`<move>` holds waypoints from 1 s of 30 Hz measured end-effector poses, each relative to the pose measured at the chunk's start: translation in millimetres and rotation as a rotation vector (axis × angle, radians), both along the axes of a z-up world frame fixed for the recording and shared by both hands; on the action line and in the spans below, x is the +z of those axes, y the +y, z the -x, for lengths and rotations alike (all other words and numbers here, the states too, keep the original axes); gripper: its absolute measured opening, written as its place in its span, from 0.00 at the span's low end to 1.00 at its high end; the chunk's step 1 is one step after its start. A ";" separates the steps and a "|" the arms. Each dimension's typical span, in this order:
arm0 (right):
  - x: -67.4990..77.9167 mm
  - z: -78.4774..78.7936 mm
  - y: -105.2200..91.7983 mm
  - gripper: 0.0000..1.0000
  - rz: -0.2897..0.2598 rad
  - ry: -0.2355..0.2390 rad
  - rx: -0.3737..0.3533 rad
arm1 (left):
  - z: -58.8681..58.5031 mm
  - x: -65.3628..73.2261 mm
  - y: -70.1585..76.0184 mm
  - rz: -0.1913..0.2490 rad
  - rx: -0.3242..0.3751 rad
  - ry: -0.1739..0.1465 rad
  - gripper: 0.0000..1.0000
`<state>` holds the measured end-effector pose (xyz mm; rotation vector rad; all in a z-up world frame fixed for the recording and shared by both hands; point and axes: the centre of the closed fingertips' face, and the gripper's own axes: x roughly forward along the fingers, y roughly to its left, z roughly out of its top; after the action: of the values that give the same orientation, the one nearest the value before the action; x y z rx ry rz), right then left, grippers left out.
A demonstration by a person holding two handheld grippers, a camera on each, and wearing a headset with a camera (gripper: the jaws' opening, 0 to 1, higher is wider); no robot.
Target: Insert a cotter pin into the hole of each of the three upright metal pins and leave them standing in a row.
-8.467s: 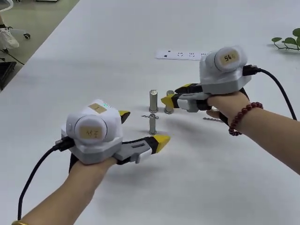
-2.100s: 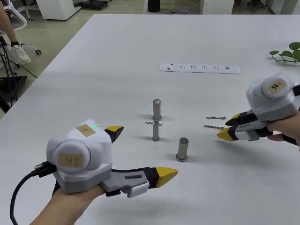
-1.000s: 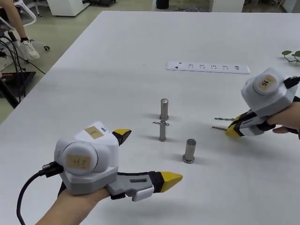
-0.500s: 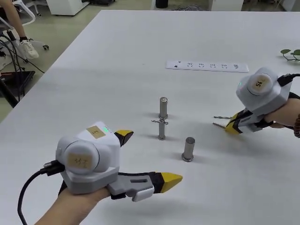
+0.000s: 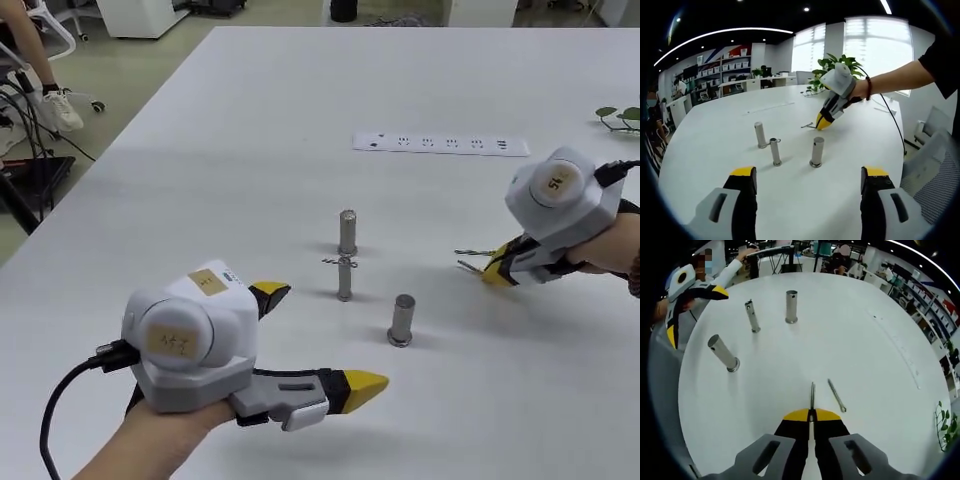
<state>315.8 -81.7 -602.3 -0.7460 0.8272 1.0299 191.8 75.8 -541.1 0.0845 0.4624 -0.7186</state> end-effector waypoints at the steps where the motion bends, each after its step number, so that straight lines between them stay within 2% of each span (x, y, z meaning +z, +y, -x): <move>1: 0.8 0.7 -0.1 0.00 0.000 -0.003 0.001 | -0.2 0.0 -0.2 0.002 0.002 0.003 0.83; 6: 4.3 5.1 0.6 0.00 -0.007 -0.016 0.008 | -1.5 2.5 -0.9 0.019 0.008 0.003 0.80; 15: 17.3 21.8 12.7 0.00 -0.054 -0.050 0.051 | -5.5 9.2 0.2 0.034 0.020 -0.008 0.72; 21: 31.0 31.5 23.7 0.00 -0.086 -0.073 0.091 | -7.3 12.6 -2.8 0.032 0.011 -0.015 0.66; 30: 53.6 45.7 42.0 0.00 -0.118 -0.124 0.173 | -8.2 14.8 -13.8 0.042 -0.022 0.005 0.52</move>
<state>270.1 -39.8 -548.6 -0.7817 0.5978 1.1642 200.0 62.0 -526.3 0.0485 0.4517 -0.7504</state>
